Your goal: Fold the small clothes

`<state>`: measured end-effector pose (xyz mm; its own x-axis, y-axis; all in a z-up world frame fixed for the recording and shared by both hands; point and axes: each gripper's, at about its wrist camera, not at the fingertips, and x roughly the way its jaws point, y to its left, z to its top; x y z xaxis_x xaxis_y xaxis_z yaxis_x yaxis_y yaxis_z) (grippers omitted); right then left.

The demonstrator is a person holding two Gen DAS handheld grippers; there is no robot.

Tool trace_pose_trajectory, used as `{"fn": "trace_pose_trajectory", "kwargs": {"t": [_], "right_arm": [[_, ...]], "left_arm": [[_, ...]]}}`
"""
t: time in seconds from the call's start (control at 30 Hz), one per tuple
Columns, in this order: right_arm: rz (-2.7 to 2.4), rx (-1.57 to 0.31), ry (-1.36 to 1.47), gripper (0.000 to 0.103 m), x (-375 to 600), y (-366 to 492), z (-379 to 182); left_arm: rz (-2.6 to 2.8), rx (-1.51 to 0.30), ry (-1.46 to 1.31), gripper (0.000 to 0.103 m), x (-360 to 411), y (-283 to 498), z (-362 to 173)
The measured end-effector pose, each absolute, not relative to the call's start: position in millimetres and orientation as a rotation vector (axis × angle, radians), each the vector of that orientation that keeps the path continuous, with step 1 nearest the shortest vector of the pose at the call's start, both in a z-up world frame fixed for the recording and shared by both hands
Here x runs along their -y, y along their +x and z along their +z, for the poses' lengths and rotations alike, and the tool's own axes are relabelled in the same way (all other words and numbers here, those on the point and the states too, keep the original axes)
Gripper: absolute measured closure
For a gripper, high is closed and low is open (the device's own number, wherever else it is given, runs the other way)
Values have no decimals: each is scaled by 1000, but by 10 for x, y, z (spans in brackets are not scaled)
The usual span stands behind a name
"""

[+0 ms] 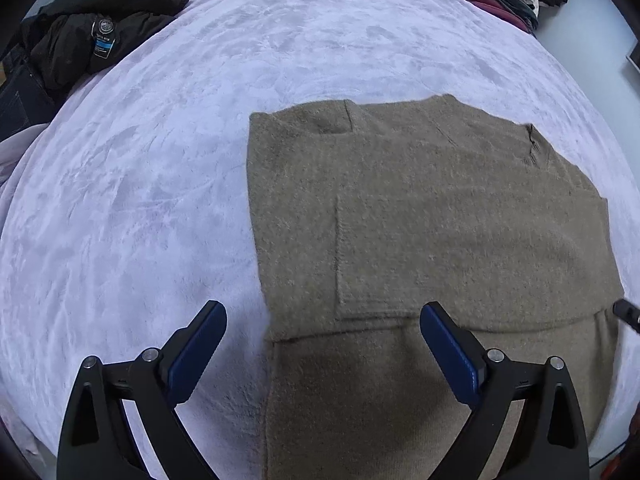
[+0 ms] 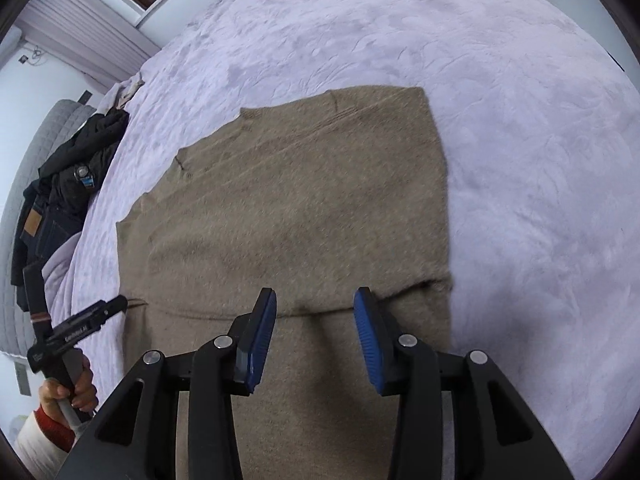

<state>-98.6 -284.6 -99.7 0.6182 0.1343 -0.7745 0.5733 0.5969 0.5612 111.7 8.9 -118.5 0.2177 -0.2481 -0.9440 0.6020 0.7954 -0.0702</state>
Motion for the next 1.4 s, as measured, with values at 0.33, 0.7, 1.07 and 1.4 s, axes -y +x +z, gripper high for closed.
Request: {"fn": "trace_pose_trajectory", "kwargs": {"t": [0.33,0.7,1.07,1.4], "right_arm": [[-145,-897,951,59,2484,-906,-974],[-75,-897,961,59,2322,-733,-923],[-39,-923,962,59,2258,-579,-935],[-37,-915,968,59,2205,-587,-889]], "left_arm": [[-600,-1246,63,28,-4,2292,-1430],[-671,-1301,-23,86,-126,2470,-1616],[-531,-1220,85,36,-219,2285,-1390],[-543,-1241,314,13,-171,1589,-1206]]}}
